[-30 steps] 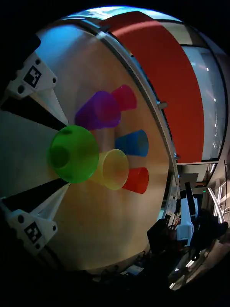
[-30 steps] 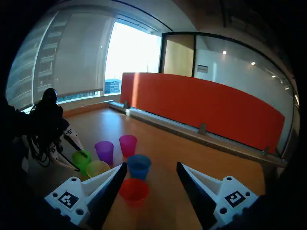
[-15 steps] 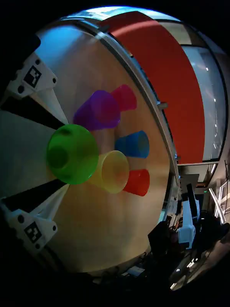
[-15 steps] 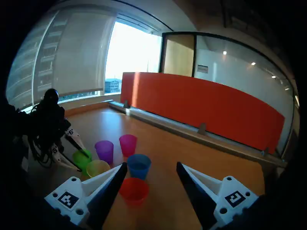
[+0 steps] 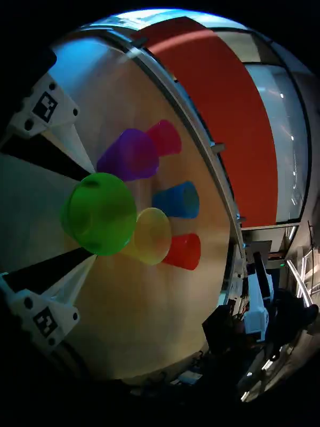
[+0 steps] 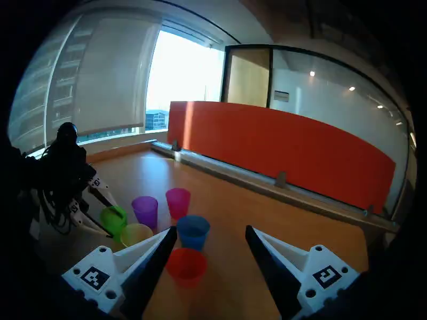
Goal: Pour water
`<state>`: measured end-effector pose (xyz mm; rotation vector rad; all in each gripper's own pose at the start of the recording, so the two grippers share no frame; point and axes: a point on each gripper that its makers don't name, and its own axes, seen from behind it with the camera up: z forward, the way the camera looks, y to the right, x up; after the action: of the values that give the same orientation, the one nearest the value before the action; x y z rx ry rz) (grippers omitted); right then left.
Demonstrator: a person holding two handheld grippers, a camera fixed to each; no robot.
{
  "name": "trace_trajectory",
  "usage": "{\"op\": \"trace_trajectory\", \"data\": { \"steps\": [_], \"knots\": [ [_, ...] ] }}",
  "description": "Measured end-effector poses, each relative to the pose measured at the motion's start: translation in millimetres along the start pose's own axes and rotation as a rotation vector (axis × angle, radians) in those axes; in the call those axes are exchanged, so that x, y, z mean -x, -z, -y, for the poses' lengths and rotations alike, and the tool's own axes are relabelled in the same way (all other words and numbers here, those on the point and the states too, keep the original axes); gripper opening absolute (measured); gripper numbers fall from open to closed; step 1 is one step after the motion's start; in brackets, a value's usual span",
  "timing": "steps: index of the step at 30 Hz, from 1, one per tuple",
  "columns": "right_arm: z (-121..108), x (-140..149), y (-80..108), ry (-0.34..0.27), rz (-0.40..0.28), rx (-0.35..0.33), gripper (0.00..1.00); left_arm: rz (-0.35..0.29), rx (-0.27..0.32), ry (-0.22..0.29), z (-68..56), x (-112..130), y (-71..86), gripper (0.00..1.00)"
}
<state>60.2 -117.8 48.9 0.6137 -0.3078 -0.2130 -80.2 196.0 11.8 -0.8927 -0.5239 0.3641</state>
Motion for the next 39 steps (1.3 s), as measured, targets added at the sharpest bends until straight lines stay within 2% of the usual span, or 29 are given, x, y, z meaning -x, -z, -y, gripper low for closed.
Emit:
{"op": "trace_trajectory", "data": {
  "steps": [12,21,32,39],
  "knots": [
    [-1.0,-3.1,-2.5,0.001,0.003,-0.004,0.99,-0.064,-0.027,0.041,7.4,-16.9,17.2,0.83],
    [-0.4,-2.8,-9.1,0.000,0.013,-0.015,0.99,-0.126,-0.064,0.038,10.6,-36.1,32.8,0.83],
    [0.8,-3.4,-20.1,0.004,0.027,-0.035,1.00,-0.229,-0.117,0.052,23.5,-69.1,56.9,0.83],
    [2.9,-0.7,-29.9,0.015,0.046,-0.052,0.99,-0.270,-0.141,0.059,30.4,-82.9,69.7,0.83]
  ]
}}
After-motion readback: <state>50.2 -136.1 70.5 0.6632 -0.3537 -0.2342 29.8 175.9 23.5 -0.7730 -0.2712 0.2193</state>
